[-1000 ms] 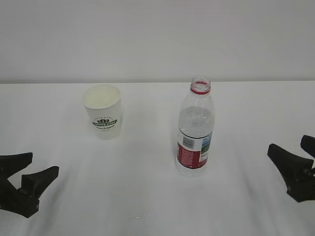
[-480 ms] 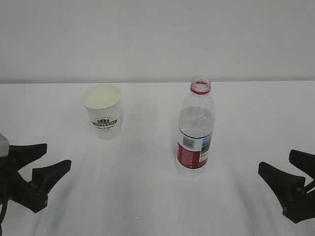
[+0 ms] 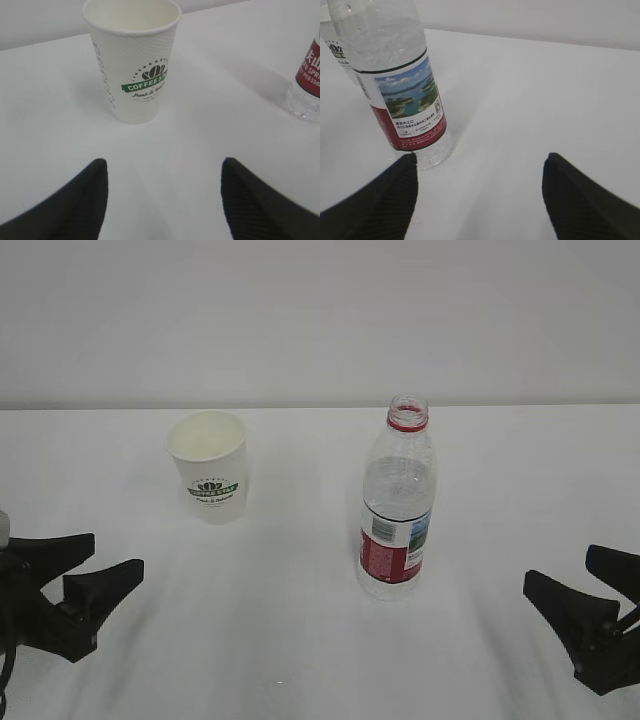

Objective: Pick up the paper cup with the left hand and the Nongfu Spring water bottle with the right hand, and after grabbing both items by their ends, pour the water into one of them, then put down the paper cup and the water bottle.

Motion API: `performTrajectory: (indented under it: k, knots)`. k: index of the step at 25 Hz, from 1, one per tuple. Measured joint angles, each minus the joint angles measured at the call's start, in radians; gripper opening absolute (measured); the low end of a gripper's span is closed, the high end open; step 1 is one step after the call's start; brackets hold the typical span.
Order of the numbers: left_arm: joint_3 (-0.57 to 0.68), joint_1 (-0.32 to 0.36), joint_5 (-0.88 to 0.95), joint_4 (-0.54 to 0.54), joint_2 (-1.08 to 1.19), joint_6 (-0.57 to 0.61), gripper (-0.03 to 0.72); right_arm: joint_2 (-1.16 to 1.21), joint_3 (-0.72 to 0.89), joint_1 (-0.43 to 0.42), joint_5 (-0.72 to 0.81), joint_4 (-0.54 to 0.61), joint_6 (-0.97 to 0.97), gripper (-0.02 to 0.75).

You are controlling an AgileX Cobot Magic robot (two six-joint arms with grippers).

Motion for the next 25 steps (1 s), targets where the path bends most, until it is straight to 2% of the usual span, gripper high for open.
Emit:
performTrajectory:
  k: [7, 12, 15, 19, 22, 25]
  knots:
    - [0.0, 0.0, -0.002, 0.0, 0.0, -0.008, 0.516, 0.0, 0.0, 0.0, 0.0, -0.009, -0.002, 0.587]
    - [0.0, 0.0, -0.002, 0.0, 0.0, -0.006, 0.516, 0.0, 0.0, 0.0, 0.0, -0.034, -0.081, 0.587]
    - [0.0, 0.0, -0.002, 0.011, 0.0, 0.059, 0.521, 0.0, 0.0, 0.0, 0.0, -0.095, -0.123, 0.587]
    - [0.0, 0.0, -0.002, 0.037, 0.0, 0.089, 0.6, 0.0, -0.026, 0.0, -0.001, -0.202, -0.118, 0.587]
    - [0.0, 0.0, -0.002, 0.034, 0.0, 0.093, 0.668, 0.0, -0.056, 0.0, -0.002, -0.224, -0.07, 0.609]
    - [0.0, 0.0, -0.002, 0.019, 0.0, 0.093, 0.684, 0.014, -0.092, 0.0, -0.003, -0.25, -0.054, 0.651]
